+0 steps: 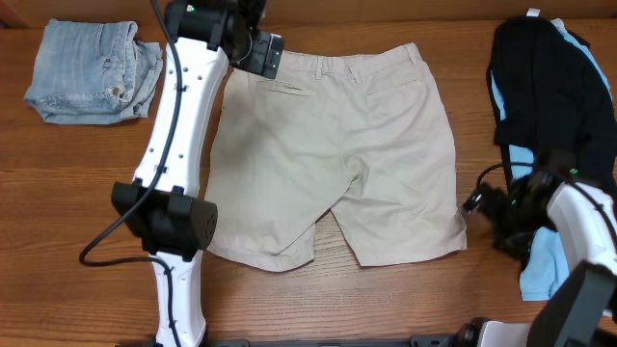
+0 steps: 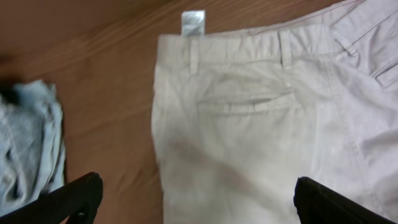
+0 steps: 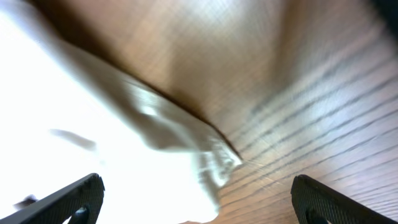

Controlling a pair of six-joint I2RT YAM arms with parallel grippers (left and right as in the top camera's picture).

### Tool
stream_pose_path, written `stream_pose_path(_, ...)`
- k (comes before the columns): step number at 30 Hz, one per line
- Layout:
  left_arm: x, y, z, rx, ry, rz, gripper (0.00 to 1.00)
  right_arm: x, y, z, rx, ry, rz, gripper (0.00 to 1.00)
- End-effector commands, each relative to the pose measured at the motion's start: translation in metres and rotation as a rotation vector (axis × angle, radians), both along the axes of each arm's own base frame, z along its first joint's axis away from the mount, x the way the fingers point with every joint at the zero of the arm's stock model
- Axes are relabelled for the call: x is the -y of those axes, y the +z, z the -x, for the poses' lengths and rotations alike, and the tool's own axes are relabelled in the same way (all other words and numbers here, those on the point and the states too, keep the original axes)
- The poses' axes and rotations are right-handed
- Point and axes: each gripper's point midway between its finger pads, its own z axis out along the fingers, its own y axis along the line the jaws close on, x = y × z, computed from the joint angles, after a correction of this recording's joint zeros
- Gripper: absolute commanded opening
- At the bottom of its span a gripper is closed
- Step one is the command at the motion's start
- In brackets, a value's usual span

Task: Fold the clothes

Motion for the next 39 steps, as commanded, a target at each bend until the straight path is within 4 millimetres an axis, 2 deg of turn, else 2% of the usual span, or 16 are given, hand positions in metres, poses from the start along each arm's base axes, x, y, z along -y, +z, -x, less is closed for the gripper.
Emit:
stream_pose_path(1, 0.014, -0.045, -0.018, -0.044, -0.134, -0.003, 1.00, 0.008, 0.048, -0.029, 0.169, 0.060, 0.051, 1.00)
stream_pose_path(2, 0.020, -0.056, -0.025, -0.041, -0.184, 0.000, 1.00, 0.009, 0.058, -0.033, 0.195, 0.065, 0.062, 1.00)
stream_pose_path(5, 0.034, -0.078, -0.036, -0.038, -0.278, 0.015, 1.00, 0.010, 0.072, -0.038, 0.238, 0.068, 0.080, 1.00)
stream_pose_path(8, 0.044, -0.129, -0.047, -0.070, -0.359, -0.024, 1.00, 0.009, 0.075, -0.037, 0.242, 0.071, 0.080, 1.00)
stream_pose_path(14, 0.050, -0.186, -0.043, -0.162, -0.370, -0.031, 0.99, 0.008, 0.075, -0.037, 0.247, 0.093, 0.077, 1.00)
stream_pose_path(18, 0.046, -0.210, -0.035, -0.226, -0.321, -0.031, 0.98, 0.008, 0.075, -0.037, 0.247, 0.093, 0.077, 1.00)
stream_pose_path(21, 0.030, -0.221, -0.030, -0.274, -0.201, -0.078, 1.00, 0.008, 0.075, -0.037, 0.247, 0.093, 0.077, 1.00)
stream_pose_path(25, -0.007, -0.234, -0.009, -0.380, -0.006, -0.170, 1.00, 0.007, 0.075, -0.037, 0.246, 0.093, 0.077, 1.00)
stream_pose_path(26, -0.014, -0.239, -0.002, -0.415, 0.024, -0.187, 1.00, 0.007, 0.075, -0.037, 0.246, 0.093, 0.076, 1.00)
stream_pose_path(27, -0.030, -0.246, 0.014, -0.489, 0.083, -0.212, 1.00, 0.005, 0.075, -0.037, 0.246, 0.102, 0.076, 1.00)
stream_pose_path(32, -0.065, -0.258, 0.059, -0.700, 0.224, -0.233, 1.00, -0.011, 0.074, -0.042, 0.250, 0.157, 0.069, 1.00)
stream_pose_path(36, -0.089, -0.262, 0.093, -0.866, 0.307, -0.246, 1.00, -0.032, 0.070, -0.048, 0.253, 0.229, 0.060, 1.00)
stream_pose_path(39, -0.097, -0.264, 0.108, -0.943, 0.343, -0.211, 1.00, -0.046, 0.061, -0.054, 0.230, 0.240, 0.066, 1.00)
